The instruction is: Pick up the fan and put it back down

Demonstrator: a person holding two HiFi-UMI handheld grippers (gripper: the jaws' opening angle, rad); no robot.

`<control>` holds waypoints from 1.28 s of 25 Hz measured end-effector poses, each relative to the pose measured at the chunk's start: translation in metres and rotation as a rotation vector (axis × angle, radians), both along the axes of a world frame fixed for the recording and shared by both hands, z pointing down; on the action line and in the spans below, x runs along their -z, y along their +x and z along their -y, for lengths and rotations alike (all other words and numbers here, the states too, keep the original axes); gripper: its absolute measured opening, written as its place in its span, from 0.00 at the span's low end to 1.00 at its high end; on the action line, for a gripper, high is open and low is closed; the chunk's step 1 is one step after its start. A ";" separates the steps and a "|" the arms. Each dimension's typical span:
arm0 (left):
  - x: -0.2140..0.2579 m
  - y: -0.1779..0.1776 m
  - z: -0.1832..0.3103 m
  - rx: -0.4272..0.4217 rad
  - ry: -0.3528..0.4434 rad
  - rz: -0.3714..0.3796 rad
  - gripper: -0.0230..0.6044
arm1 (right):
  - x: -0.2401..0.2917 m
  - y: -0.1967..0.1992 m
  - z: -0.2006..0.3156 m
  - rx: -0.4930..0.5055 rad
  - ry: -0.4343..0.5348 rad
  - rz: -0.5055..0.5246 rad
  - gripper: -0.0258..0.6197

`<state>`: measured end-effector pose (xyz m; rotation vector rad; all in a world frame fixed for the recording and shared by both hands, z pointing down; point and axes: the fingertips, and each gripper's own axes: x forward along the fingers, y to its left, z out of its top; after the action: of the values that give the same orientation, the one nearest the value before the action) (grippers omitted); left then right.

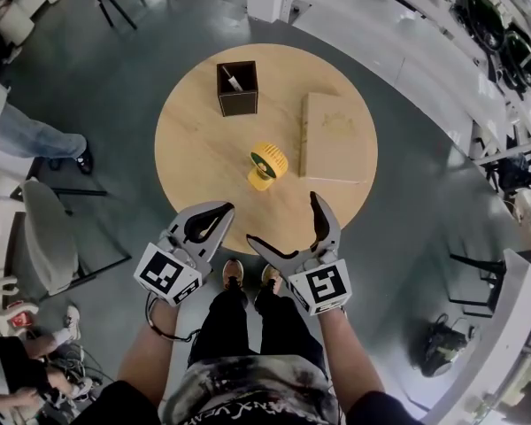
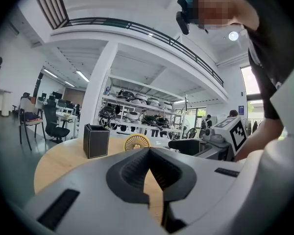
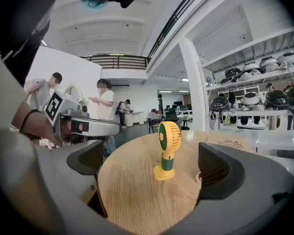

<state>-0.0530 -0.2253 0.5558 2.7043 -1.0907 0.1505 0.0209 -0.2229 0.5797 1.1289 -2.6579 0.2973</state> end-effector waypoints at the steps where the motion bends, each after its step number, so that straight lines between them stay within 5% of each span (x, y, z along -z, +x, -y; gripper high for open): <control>1: -0.003 0.000 -0.001 0.001 -0.001 0.000 0.06 | -0.003 0.000 0.000 0.001 0.000 0.001 0.95; 32: -0.054 -0.008 0.067 0.033 0.014 0.006 0.06 | -0.057 -0.025 0.085 0.029 0.007 -0.003 0.95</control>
<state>-0.0613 -0.2925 0.6096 2.6988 -1.1416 0.1462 -0.0041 -0.3084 0.6367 1.0911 -2.6723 0.2811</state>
